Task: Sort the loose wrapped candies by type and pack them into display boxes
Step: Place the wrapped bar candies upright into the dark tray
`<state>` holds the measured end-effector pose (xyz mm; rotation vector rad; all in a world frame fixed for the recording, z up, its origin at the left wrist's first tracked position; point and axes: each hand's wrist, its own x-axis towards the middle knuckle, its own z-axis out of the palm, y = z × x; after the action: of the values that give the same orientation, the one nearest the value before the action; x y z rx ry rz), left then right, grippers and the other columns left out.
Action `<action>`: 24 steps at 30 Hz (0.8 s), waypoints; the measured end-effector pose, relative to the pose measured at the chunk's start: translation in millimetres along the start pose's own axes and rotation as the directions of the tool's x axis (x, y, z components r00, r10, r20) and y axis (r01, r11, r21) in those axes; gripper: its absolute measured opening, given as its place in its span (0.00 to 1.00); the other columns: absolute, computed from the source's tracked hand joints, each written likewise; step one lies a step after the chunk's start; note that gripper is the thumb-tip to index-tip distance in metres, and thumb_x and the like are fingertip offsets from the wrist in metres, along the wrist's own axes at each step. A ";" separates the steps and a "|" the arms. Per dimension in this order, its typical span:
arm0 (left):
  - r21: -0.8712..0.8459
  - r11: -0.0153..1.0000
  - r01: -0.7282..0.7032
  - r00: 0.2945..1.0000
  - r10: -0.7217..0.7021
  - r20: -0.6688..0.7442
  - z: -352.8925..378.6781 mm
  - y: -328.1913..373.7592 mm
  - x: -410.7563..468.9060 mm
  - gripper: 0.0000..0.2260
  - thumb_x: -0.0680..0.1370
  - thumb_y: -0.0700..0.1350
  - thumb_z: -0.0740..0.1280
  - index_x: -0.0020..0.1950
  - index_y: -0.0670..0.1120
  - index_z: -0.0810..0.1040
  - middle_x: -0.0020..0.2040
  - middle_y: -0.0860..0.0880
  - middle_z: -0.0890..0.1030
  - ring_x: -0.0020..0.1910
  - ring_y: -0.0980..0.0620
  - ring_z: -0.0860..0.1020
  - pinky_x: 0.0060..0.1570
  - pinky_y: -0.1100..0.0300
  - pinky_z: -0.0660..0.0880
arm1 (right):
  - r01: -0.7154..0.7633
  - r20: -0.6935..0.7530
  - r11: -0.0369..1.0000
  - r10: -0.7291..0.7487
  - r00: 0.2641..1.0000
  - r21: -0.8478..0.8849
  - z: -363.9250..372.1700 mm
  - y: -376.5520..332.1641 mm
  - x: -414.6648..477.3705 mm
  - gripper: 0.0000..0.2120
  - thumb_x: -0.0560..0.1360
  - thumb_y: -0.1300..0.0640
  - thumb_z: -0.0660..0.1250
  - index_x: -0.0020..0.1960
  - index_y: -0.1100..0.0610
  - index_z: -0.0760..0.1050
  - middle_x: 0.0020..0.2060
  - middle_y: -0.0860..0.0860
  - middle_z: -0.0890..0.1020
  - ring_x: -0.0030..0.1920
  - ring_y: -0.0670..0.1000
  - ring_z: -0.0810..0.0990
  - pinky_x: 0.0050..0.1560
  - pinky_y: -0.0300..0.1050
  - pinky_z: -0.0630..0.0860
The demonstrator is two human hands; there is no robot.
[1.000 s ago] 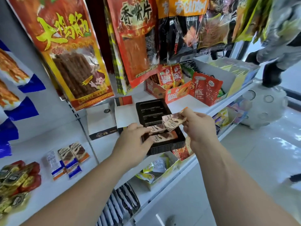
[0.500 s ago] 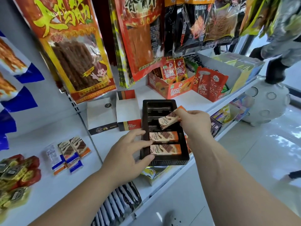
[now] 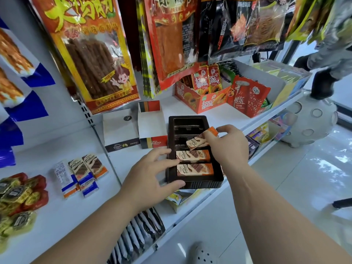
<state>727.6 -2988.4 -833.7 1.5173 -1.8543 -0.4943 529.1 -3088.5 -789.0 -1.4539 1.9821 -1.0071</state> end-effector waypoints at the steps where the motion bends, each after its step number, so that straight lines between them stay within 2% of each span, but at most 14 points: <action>1: -0.004 1.000 -0.001 1.000 0.001 -0.003 0.0 -0.6 -0.1 0.28 0.66 0.70 0.68 0.62 0.59 0.80 0.68 0.64 0.68 0.66 0.65 0.68 0.64 0.56 0.73 | 0.020 0.008 1.000 -0.020 1.000 -0.015 0.1 0.4 -0.1 0.14 0.70 0.40 0.68 0.46 0.49 0.78 0.37 0.47 0.82 0.41 0.52 0.81 0.42 0.51 0.80; 4: -0.023 1.000 -0.006 1.000 0.006 -0.013 0.5 -2.7 0.7 0.28 0.66 0.69 0.69 0.61 0.58 0.81 0.68 0.64 0.69 0.66 0.67 0.68 0.62 0.58 0.73 | 0.087 0.029 0.994 -0.085 0.996 -0.069 1.1 -0.4 0.7 0.15 0.72 0.41 0.67 0.39 0.53 0.79 0.33 0.49 0.81 0.39 0.54 0.80 0.41 0.52 0.80; 9: -0.042 0.999 -0.010 1.000 0.009 -0.024 0.5 -3.0 1.4 0.27 0.65 0.68 0.70 0.61 0.58 0.81 0.67 0.63 0.70 0.65 0.69 0.68 0.60 0.60 0.74 | 0.082 -0.003 0.994 -0.082 0.997 -0.078 1.5 1.3 0.6 0.15 0.72 0.38 0.68 0.49 0.49 0.78 0.41 0.47 0.82 0.44 0.52 0.80 0.44 0.50 0.78; 14: -0.035 0.999 -0.009 1.000 0.008 -0.018 -0.5 -2.4 0.2 0.28 0.65 0.68 0.69 0.61 0.58 0.81 0.66 0.64 0.70 0.65 0.68 0.68 0.59 0.64 0.73 | 0.064 -0.041 0.993 -0.068 0.997 -0.097 3.2 -0.6 0.1 0.15 0.72 0.41 0.68 0.43 0.52 0.75 0.37 0.47 0.79 0.41 0.52 0.78 0.36 0.45 0.70; 21: -0.041 0.999 -0.008 1.000 0.007 -0.017 -0.5 -3.0 1.0 0.27 0.66 0.67 0.70 0.61 0.57 0.81 0.66 0.63 0.70 0.65 0.66 0.69 0.57 0.66 0.72 | 0.040 -0.041 0.996 -0.044 0.998 -0.081 2.4 0.4 2.0 0.18 0.72 0.39 0.68 0.40 0.54 0.72 0.35 0.49 0.78 0.40 0.53 0.77 0.37 0.47 0.72; 24: -0.042 0.999 -0.004 1.000 0.004 -0.012 -1.6 -1.0 0.8 0.27 0.65 0.67 0.70 0.61 0.57 0.81 0.66 0.63 0.70 0.66 0.67 0.69 0.56 0.72 0.68 | 0.058 -0.014 0.993 -0.060 0.998 -0.106 2.4 0.1 1.2 0.19 0.70 0.38 0.69 0.39 0.53 0.73 0.36 0.48 0.78 0.41 0.53 0.78 0.38 0.47 0.73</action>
<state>729.3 -2989.2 -833.0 1.4856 -1.8259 -0.5180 530.4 -3090.2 -790.5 -1.5741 2.0431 -0.9548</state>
